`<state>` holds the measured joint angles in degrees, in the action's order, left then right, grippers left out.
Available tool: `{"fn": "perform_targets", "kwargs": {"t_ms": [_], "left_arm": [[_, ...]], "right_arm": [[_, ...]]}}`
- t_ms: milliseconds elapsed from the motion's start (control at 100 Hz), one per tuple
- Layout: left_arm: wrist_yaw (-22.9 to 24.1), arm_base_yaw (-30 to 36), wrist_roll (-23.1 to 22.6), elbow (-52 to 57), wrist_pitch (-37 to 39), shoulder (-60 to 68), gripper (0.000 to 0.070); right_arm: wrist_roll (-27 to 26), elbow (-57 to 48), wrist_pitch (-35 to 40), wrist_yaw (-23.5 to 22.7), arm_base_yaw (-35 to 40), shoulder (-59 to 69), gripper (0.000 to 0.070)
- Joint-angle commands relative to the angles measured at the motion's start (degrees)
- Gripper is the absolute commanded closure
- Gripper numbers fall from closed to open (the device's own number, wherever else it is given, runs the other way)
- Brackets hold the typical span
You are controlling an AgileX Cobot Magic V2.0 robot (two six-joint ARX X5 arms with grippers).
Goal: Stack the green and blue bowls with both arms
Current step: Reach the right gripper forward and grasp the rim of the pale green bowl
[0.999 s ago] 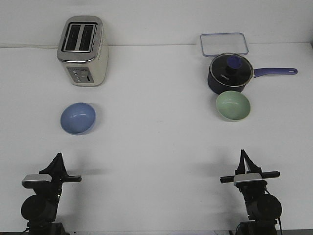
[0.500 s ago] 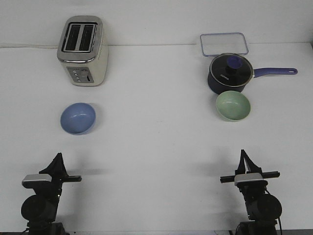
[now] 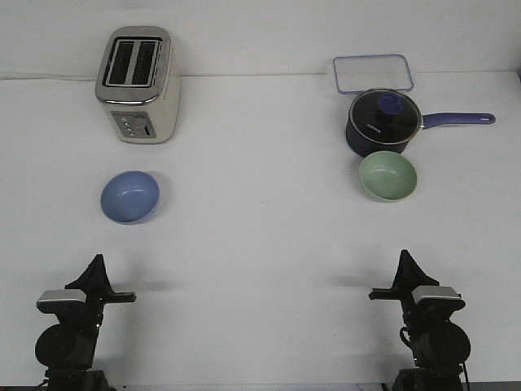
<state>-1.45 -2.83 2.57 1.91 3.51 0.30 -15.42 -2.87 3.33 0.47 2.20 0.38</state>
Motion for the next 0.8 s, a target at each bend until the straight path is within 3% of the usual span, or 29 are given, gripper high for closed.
{"fn": "perform_targets", "kwargs": {"t_ms": [0, 140, 320, 350, 380, 460, 500, 789], "left_arm": [[0.1, 0.0, 0.5, -1.1, 0.9, -0.1, 0.0686], [0.1, 0.0, 0.5, -1.1, 0.9, -0.1, 0.0685], [0.1, 0.0, 0.5, -1.1, 0.9, -0.1, 0.0686], [0.1, 0.0, 0.5, -1.1, 0.9, -0.1, 0.0685], [0.1, 0.0, 0.5, -1.1, 0.9, -0.1, 0.0685], [0.1, 0.0, 0.5, -1.1, 0.9, -0.1, 0.0685], [0.1, 0.0, 0.5, -1.1, 0.9, -0.1, 0.0685], [0.1, 0.0, 0.5, -1.1, 0.9, -0.1, 0.0685]], "right_arm": [[-5.0, -4.3, 1.7, 1.8, 0.0, 1.4, 0.0698], [-5.4, -13.9, 9.1, 5.8, 0.0, 8.2, 0.0698], [-2.1, -29.5, 19.2, 6.8, 0.0, 25.0, 0.0690], [-1.3, -32.0, 20.6, 6.6, 0.0, 27.8, 0.0652], [-1.0, -34.6, 22.0, 6.5, 0.0, 30.6, 0.0570], [-0.8, -40.9, 25.6, 6.5, 0.0, 37.8, 0.0231], [-0.3, -43.8, 26.9, 6.5, 0.0, 41.4, 0.0132], [1.5, -62.0, 31.9, 3.3, -4.4, 67.5, 0.0121]]}}
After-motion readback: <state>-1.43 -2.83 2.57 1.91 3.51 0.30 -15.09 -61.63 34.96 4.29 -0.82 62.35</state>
